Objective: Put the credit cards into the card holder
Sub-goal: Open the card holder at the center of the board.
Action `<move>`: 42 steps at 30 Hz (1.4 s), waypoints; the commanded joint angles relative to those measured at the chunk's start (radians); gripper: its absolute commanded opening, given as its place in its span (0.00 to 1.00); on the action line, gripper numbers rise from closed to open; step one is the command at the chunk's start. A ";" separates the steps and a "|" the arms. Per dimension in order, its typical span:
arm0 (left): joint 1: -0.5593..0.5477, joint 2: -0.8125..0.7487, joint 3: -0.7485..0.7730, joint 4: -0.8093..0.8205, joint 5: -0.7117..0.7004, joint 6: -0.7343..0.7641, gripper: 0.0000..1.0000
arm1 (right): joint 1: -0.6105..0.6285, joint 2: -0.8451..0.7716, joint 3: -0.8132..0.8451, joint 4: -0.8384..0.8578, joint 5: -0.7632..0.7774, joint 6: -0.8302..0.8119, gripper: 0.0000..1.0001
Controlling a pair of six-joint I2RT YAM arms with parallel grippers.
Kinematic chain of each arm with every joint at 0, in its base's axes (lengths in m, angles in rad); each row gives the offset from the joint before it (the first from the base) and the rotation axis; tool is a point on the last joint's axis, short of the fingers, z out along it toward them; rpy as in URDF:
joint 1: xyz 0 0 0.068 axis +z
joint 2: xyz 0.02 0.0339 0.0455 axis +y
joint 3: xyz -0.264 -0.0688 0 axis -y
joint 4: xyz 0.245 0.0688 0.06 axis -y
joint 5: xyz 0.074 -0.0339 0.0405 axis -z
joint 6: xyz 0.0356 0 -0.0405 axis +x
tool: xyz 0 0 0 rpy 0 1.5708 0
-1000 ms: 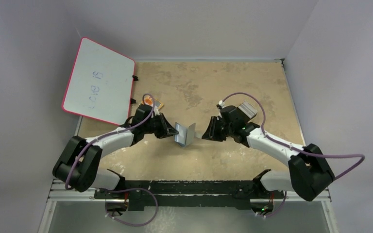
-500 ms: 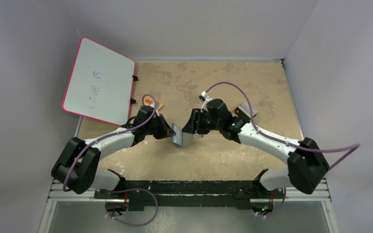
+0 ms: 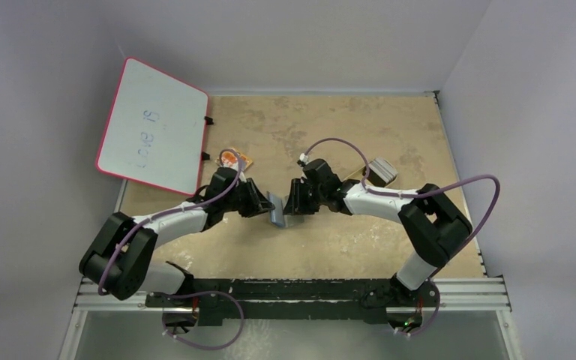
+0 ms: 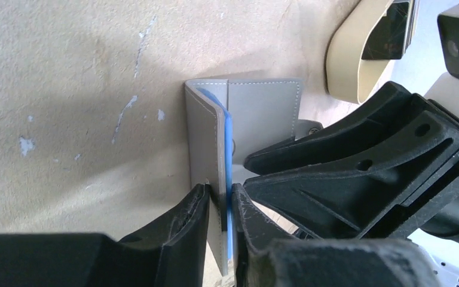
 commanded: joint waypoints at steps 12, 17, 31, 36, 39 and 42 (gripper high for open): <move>-0.006 0.003 -0.001 0.145 0.053 -0.009 0.20 | -0.010 0.004 -0.021 0.034 0.021 -0.017 0.26; -0.006 0.021 -0.009 0.156 0.054 -0.012 0.17 | -0.012 0.007 -0.031 0.047 0.014 -0.018 0.25; -0.006 -0.038 -0.031 0.225 0.089 -0.030 0.06 | -0.032 -0.002 -0.059 0.071 0.016 -0.017 0.24; -0.006 -0.022 -0.050 0.268 0.119 -0.049 0.00 | -0.032 0.008 -0.065 0.084 0.001 -0.020 0.23; -0.006 -0.036 -0.063 0.271 0.116 -0.060 0.00 | -0.032 0.004 -0.070 0.090 -0.005 -0.024 0.23; -0.007 -0.072 -0.033 0.152 0.054 -0.001 0.00 | -0.032 -0.025 -0.064 0.072 -0.008 -0.032 0.27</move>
